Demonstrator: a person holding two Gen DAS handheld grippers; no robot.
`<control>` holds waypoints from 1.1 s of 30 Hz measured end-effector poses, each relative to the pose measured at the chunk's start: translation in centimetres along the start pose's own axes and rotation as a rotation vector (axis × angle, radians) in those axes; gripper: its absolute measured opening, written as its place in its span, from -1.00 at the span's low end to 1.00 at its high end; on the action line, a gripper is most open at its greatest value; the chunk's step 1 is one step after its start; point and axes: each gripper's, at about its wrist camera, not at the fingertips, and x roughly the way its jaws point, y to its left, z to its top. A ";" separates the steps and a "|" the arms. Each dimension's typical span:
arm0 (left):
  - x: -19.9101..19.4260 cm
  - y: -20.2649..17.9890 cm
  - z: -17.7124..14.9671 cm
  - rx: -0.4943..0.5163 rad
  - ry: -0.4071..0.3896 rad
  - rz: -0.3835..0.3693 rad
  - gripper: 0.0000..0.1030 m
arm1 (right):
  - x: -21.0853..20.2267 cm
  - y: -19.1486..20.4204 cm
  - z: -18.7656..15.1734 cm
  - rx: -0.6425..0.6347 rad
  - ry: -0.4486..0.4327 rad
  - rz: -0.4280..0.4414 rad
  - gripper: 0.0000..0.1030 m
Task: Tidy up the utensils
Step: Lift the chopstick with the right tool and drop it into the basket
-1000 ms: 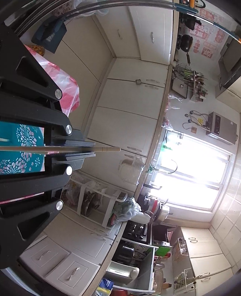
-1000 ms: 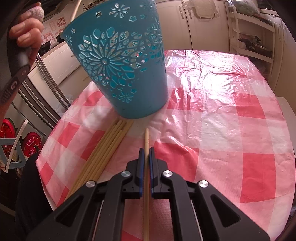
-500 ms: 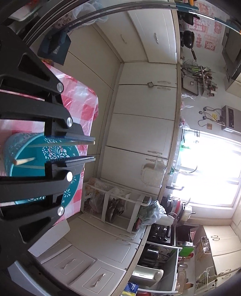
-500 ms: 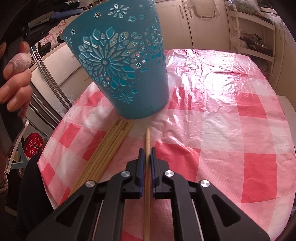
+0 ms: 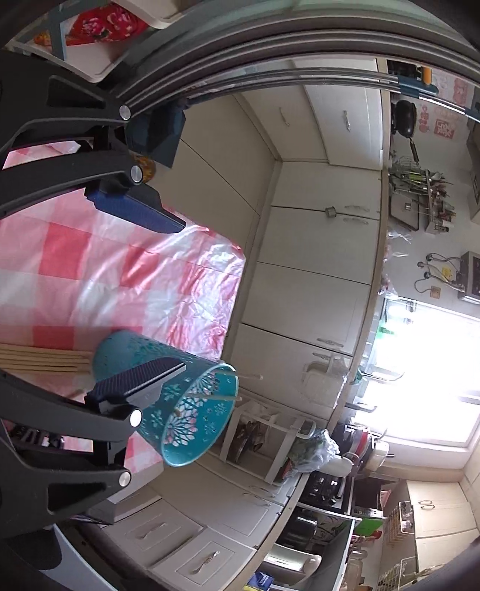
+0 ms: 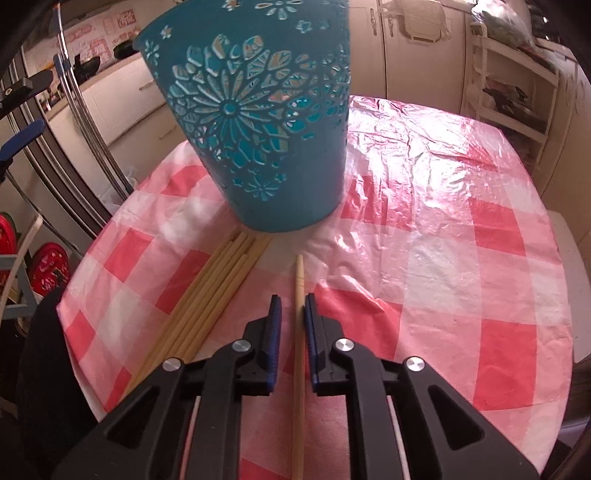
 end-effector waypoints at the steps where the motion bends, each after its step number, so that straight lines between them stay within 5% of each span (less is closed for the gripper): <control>1: -0.1 0.1 -0.4 0.011 0.016 0.003 0.29 | 0.0 0.2 0.0 -0.018 0.011 -0.013 -0.87; 10: -1.2 0.1 -3.3 0.042 0.113 0.002 0.45 | -0.4 0.3 -0.4 -0.047 0.041 -0.041 -0.89; 16: -1.8 -0.1 -3.3 0.072 0.130 0.018 0.45 | -1.7 -1.4 -1.9 0.100 0.026 0.086 -0.89; 33: -2.5 -0.9 -3.5 0.095 0.140 0.018 0.45 | -10.7 -1.1 0.5 0.179 -0.283 0.384 -0.89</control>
